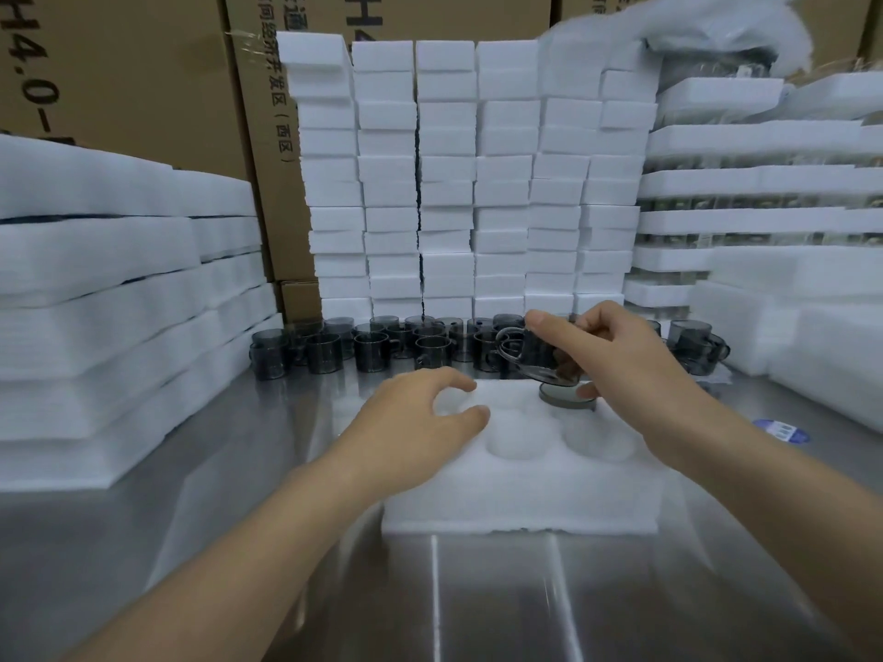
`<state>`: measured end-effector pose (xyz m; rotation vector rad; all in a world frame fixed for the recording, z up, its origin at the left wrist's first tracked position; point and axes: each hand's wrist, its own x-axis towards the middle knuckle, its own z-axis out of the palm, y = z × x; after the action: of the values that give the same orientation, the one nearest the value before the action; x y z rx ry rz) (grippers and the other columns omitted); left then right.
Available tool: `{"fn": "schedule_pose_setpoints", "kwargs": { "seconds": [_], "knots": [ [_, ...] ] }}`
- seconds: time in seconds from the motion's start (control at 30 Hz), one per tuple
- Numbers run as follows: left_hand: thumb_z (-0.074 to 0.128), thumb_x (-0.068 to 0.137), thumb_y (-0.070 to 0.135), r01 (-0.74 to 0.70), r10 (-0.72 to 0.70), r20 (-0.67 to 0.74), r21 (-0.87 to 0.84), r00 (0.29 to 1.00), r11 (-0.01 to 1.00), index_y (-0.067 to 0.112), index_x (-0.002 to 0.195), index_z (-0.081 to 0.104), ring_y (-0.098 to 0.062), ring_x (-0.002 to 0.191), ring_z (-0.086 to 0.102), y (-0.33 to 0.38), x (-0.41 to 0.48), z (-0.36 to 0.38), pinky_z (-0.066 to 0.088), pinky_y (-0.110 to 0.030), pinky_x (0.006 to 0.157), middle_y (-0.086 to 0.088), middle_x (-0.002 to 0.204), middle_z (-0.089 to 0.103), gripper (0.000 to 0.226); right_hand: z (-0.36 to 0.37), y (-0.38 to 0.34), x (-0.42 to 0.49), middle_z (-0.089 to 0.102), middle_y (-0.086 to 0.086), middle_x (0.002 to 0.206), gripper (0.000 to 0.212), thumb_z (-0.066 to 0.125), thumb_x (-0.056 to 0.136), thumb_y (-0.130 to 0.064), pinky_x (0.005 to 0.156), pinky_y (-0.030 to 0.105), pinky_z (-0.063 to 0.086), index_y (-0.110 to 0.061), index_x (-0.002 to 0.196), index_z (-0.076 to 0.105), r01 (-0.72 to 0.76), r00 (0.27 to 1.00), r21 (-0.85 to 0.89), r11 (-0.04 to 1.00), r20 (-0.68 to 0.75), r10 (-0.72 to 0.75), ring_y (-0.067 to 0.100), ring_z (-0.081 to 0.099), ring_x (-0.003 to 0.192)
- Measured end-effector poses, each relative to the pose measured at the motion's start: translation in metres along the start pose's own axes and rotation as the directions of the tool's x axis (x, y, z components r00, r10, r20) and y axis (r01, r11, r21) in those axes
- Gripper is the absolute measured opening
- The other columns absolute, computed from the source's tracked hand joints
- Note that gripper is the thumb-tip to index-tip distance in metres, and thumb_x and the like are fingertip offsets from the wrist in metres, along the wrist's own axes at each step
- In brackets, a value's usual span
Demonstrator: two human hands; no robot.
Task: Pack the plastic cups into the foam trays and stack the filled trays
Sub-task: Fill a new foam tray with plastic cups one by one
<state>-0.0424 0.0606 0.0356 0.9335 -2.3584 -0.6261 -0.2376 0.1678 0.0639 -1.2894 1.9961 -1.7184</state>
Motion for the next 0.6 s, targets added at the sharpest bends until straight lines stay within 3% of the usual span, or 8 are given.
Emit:
{"fn": "schedule_pose_setpoints", "kwargs": {
  "seconds": [0.1, 0.23, 0.3, 0.37, 0.5, 0.6],
  "knots": [
    [0.064, 0.099, 0.055, -0.013, 0.013, -0.007, 0.043, 1.000, 0.999, 0.040, 0.136, 0.065, -0.009, 0.134, 0.052, 0.002, -0.001, 0.000, 0.038, -0.026, 0.098, 0.017, 0.148, 0.058, 0.039, -0.001, 0.002, 0.001, 0.059, -0.009, 0.074, 0.074, 0.078, 0.058, -0.083, 0.083, 0.048, 0.061, -0.021, 0.093, 0.060, 0.013, 1.000, -0.021, 1.000, -0.019, -0.014, 0.006, 0.060, 0.068],
    [0.065, 0.097, 0.058, 0.004, -0.005, 0.027, 0.041, 1.000, 0.999, 0.041, 0.134, 0.063, -0.007, 0.137, 0.048, 0.003, -0.002, -0.002, 0.034, -0.026, 0.099, 0.019, 0.148, 0.055, 0.041, 0.000, 0.003, -0.001, 0.060, -0.021, 0.066, 0.063, 0.076, 0.061, -0.085, 0.067, 0.030, 0.049, -0.035, 0.099, 0.068, 0.090, 0.996, -0.045, 0.995, -0.011, -0.090, -0.005, 0.058, 0.061],
    [0.066, 0.094, 0.060, 0.008, -0.010, 0.033, 0.072, 0.999, 0.997, 0.044, 0.131, 0.063, -0.009, 0.133, 0.052, 0.003, -0.002, -0.003, 0.039, -0.028, 0.098, 0.020, 0.137, 0.062, 0.040, 0.000, 0.003, -0.001, 0.066, -0.023, 0.071, 0.065, 0.073, 0.059, -0.089, 0.067, 0.025, 0.044, -0.034, 0.094, 0.071, 0.114, 0.993, -0.069, 0.991, -0.026, -0.116, -0.007, 0.060, 0.064],
    [0.067, 0.091, 0.063, 0.022, -0.026, 0.041, 0.098, 0.999, 0.995, 0.048, 0.124, 0.063, -0.014, 0.117, 0.060, 0.003, -0.003, -0.005, 0.048, -0.035, 0.096, 0.016, 0.112, 0.069, 0.036, -0.001, 0.003, -0.001, 0.066, -0.022, 0.071, 0.068, 0.072, 0.056, -0.090, 0.064, 0.024, 0.044, -0.030, 0.089, 0.069, 0.109, 0.992, -0.088, 0.990, -0.055, -0.114, -0.006, 0.059, 0.062],
    [0.060, 0.071, 0.068, 0.019, -0.026, 0.040, 0.164, 0.999, 0.986, 0.048, 0.106, 0.061, -0.011, 0.094, 0.066, 0.006, -0.004, -0.010, 0.050, -0.040, 0.100, 0.015, 0.079, 0.073, 0.040, -0.003, 0.002, -0.001, 0.052, -0.023, 0.057, 0.069, 0.076, 0.065, -0.083, 0.046, 0.013, 0.038, -0.022, 0.083, 0.052, 0.105, 0.991, -0.131, 0.986, -0.065, -0.114, 0.000, 0.047, 0.050],
    [0.054, 0.065, 0.071, 0.028, -0.038, 0.045, 0.218, 0.998, 0.975, 0.051, 0.102, 0.059, -0.009, 0.093, 0.065, 0.009, -0.006, -0.013, 0.051, -0.039, 0.092, 0.016, 0.079, 0.073, 0.042, -0.005, 0.004, 0.001, 0.048, -0.018, 0.059, 0.062, 0.077, 0.073, -0.076, 0.055, 0.025, 0.035, -0.022, 0.084, 0.047, 0.108, 0.991, -0.138, 0.984, -0.062, -0.118, 0.001, 0.044, 0.049]
  ]
}}
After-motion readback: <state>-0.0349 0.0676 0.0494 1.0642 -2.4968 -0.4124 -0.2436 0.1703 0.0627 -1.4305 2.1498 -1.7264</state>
